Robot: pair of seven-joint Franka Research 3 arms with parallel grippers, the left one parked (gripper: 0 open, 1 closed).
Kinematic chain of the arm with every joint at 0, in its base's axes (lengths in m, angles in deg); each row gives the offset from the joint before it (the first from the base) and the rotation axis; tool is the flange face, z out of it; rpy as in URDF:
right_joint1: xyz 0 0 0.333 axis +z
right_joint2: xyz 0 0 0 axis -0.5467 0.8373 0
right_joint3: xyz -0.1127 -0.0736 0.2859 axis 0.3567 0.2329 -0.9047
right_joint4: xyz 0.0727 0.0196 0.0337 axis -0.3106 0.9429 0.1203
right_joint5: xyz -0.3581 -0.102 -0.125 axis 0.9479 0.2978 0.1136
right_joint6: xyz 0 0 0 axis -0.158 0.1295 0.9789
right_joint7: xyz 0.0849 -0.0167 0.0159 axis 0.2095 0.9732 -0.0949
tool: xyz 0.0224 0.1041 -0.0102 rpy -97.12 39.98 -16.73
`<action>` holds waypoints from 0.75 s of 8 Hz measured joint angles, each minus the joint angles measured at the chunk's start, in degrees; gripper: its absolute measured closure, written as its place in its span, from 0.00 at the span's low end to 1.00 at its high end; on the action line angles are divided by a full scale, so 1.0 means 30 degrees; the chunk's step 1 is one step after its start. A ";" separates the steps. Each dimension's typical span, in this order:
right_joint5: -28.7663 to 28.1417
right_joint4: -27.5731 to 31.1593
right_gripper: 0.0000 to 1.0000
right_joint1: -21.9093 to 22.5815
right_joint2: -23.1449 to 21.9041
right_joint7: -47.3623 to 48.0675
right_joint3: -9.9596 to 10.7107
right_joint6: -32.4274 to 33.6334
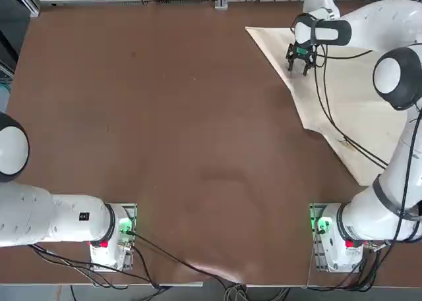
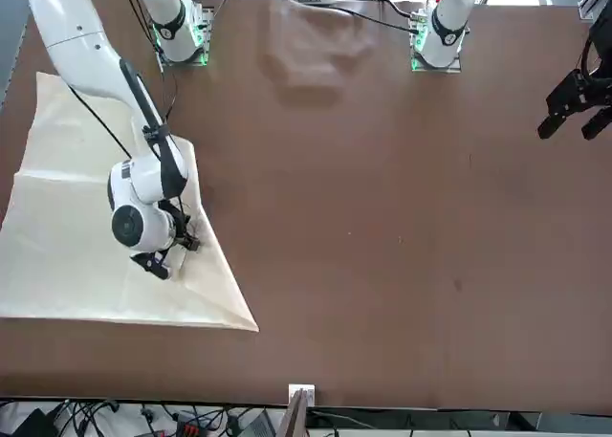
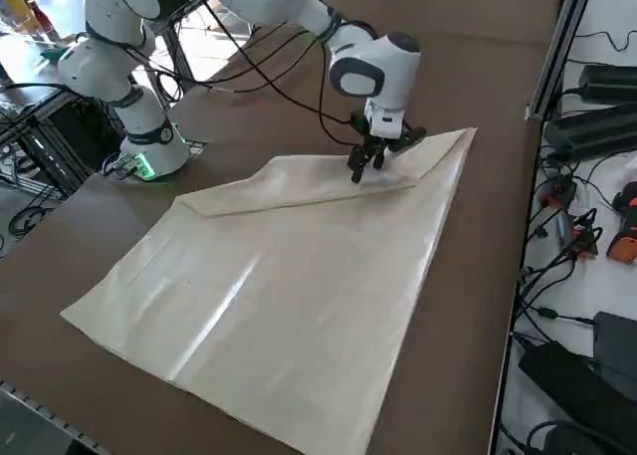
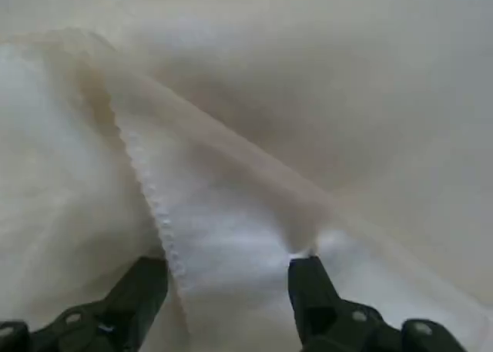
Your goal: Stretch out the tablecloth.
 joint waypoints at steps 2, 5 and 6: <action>0.0003 -0.0023 0.04 0.0071 0.0170 0.0039 0.0196 0.0000; 0.0003 -0.0100 0.07 0.0099 0.0168 0.0040 0.0446 0.0033; 0.0079 -0.0131 0.08 0.0107 0.0167 0.0040 0.0549 0.0062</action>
